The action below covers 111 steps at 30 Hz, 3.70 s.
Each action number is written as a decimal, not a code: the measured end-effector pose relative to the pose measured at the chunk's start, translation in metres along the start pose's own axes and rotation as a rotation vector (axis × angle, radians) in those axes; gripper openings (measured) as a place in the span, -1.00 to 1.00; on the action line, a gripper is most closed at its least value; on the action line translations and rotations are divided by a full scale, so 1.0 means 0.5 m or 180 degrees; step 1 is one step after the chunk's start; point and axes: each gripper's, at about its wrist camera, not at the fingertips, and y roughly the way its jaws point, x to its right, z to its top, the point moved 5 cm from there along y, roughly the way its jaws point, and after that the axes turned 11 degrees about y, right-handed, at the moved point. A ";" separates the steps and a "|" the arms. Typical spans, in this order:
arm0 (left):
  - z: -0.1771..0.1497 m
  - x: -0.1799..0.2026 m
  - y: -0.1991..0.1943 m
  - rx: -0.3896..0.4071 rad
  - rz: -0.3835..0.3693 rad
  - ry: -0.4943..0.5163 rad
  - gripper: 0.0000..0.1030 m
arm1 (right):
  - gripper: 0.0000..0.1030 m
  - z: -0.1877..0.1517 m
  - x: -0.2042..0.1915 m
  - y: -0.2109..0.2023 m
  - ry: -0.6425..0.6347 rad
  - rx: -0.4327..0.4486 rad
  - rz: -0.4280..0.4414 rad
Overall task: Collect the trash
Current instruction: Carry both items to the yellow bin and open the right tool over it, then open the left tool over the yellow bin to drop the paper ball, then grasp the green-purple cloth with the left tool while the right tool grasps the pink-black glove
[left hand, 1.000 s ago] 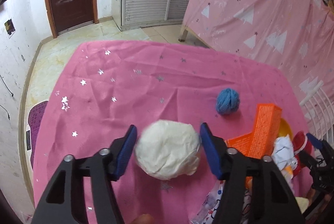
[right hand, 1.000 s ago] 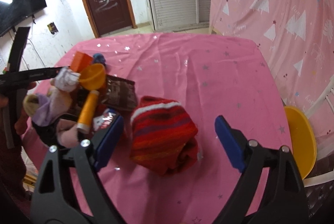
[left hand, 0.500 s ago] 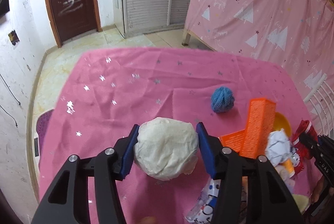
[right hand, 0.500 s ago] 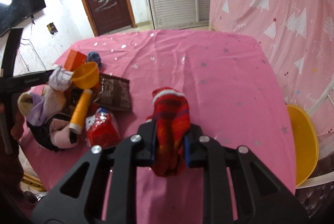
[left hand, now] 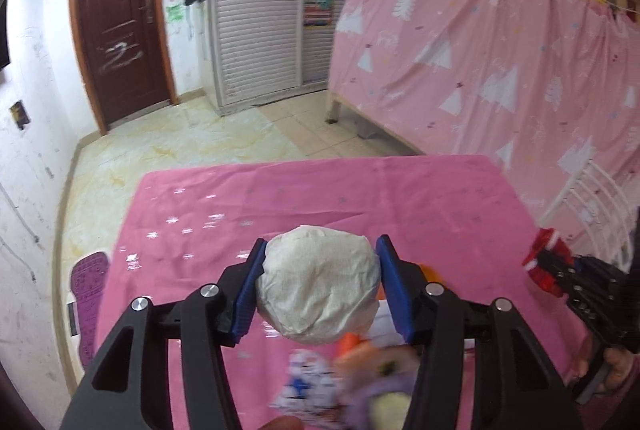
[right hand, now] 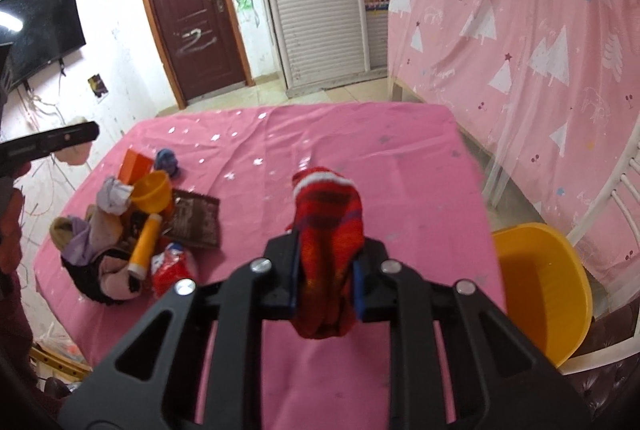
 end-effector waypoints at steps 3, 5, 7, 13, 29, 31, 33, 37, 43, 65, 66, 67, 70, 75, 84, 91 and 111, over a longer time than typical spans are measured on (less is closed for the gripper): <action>0.023 0.062 -0.004 0.0029 -0.0163 0.0074 -0.05 | -0.65 0.013 0.038 -0.013 0.0092 0.0086 -0.0040; 0.031 0.097 -0.001 0.0039 -0.0254 0.0115 -0.05 | -0.64 0.023 0.072 -0.025 0.0186 0.0156 -0.0074; 0.045 0.140 0.006 0.0037 -0.0359 0.0127 -0.05 | -0.64 0.035 0.114 -0.037 0.0322 0.0234 -0.0117; 0.073 0.245 0.043 -0.0044 -0.0582 0.0090 -0.05 | -0.64 0.051 0.232 -0.069 0.0684 0.0387 -0.0266; 0.106 0.559 0.169 -0.0484 -0.1119 0.0380 -0.05 | -0.64 0.023 0.425 -0.050 0.1143 0.0277 -0.0568; 0.109 0.594 0.192 -0.0551 -0.1184 0.0371 -0.05 | -0.64 0.014 0.444 -0.029 0.1212 0.0199 -0.0565; 0.112 0.631 0.213 -0.0591 -0.1226 0.0383 -0.05 | -0.64 0.005 0.457 -0.015 0.1266 0.0146 -0.0558; 0.116 0.683 0.248 -0.0674 -0.1285 0.0342 -0.05 | -0.61 -0.009 0.485 0.008 0.1335 0.0049 -0.0610; 0.115 0.740 0.278 -0.0726 -0.1197 0.0465 -0.04 | -0.46 -0.020 0.510 0.014 0.1413 -0.0008 -0.0645; 0.125 0.650 0.214 -0.0598 -0.1207 0.0087 0.79 | 0.14 -0.012 0.487 0.016 0.1361 0.0025 -0.0510; 0.128 0.644 0.208 -0.0583 -0.1214 0.0077 0.79 | 0.14 -0.010 0.481 0.014 0.1342 0.0035 -0.0501; 0.130 0.637 0.200 -0.0561 -0.1217 0.0069 0.79 | 0.14 -0.008 0.475 0.011 0.1321 0.0051 -0.0495; 0.135 0.615 0.179 -0.0502 -0.1182 0.0026 0.79 | 0.14 0.002 0.454 0.001 0.1251 0.0104 -0.0470; 0.127 0.565 0.138 -0.0443 -0.1181 -0.0111 0.79 | 0.24 0.014 0.406 -0.011 0.1073 0.0170 -0.0417; 0.088 0.467 0.062 -0.0325 -0.1076 -0.0163 0.79 | 0.25 0.024 0.314 -0.019 0.0727 0.0197 -0.0270; 0.061 0.372 0.023 -0.0282 -0.0852 -0.0205 0.79 | 0.25 0.025 0.262 -0.027 0.0544 0.0215 -0.0177; -0.064 0.117 -0.035 -0.0381 -0.0222 -0.0431 0.78 | 0.33 0.000 0.103 -0.031 0.0141 0.0164 0.0229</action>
